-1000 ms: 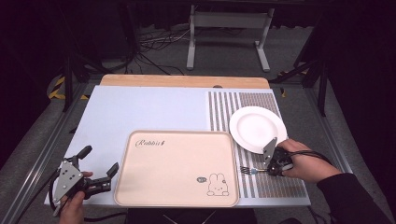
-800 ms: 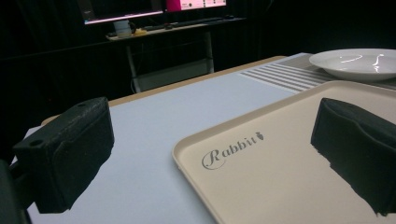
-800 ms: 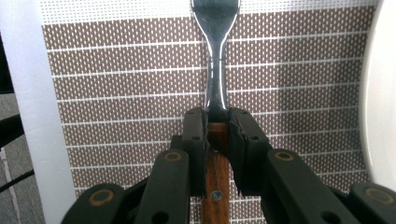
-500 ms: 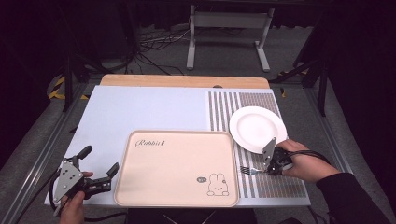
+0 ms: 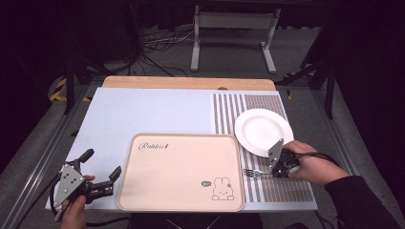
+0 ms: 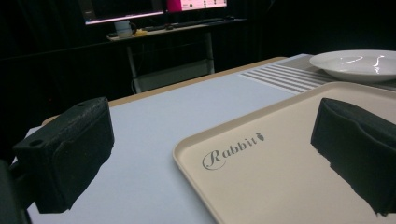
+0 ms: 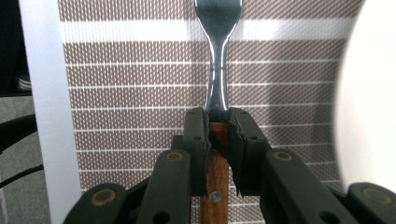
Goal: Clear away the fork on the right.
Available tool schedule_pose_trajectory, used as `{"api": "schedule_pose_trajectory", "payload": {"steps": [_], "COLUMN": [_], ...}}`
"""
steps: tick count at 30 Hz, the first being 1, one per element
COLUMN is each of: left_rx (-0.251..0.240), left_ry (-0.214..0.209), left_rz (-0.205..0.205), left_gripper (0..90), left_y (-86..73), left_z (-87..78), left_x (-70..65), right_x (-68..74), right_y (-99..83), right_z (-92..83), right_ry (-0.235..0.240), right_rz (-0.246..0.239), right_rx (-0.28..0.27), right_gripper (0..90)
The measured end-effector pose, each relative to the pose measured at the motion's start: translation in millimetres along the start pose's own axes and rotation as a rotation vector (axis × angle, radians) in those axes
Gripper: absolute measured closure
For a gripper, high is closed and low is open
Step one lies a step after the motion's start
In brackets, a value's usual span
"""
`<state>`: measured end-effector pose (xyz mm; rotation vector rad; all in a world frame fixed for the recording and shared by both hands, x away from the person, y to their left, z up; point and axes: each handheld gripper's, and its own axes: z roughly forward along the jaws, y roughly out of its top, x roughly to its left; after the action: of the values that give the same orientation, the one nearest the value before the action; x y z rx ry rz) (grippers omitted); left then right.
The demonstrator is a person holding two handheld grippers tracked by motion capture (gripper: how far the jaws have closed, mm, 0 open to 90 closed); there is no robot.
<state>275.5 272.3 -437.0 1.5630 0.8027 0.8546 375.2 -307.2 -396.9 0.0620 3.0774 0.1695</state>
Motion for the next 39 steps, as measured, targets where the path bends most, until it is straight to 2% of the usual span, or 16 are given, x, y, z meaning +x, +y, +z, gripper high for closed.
{"api": "schedule_pose_trajectory", "payload": {"steps": [12, 20, 34, 39], "left_rx": [-0.002, -0.004, -0.006, -0.009], "left_ry": [-0.003, -0.003, -0.003, -0.002], "left_rz": [0.002, 0.000, 0.006, 0.000], "left_gripper": [0.0, 0.0, 0.0, 0.0], "left_y": [0.3, 0.3, 0.5, 0.5], "left_z": [-0.5, -0.5, -1.0, -1.1], "left_x": [0.2, 0.3, 1.2, 0.9], "right_x": [-0.6, 0.3, 1.0, 0.0], "right_y": [11.6, 19.2, 57.4, 74.2], "right_z": [-34.2, -43.6, -51.3, -52.8], "right_ry": [-0.065, -0.092, -0.108, -0.101], "right_rz": [-0.004, -0.003, -0.021, -0.044], "right_rx": [-0.064, -0.056, -0.073, -0.079], "right_gripper": [78.5, 78.5, 78.5, 78.5]}}
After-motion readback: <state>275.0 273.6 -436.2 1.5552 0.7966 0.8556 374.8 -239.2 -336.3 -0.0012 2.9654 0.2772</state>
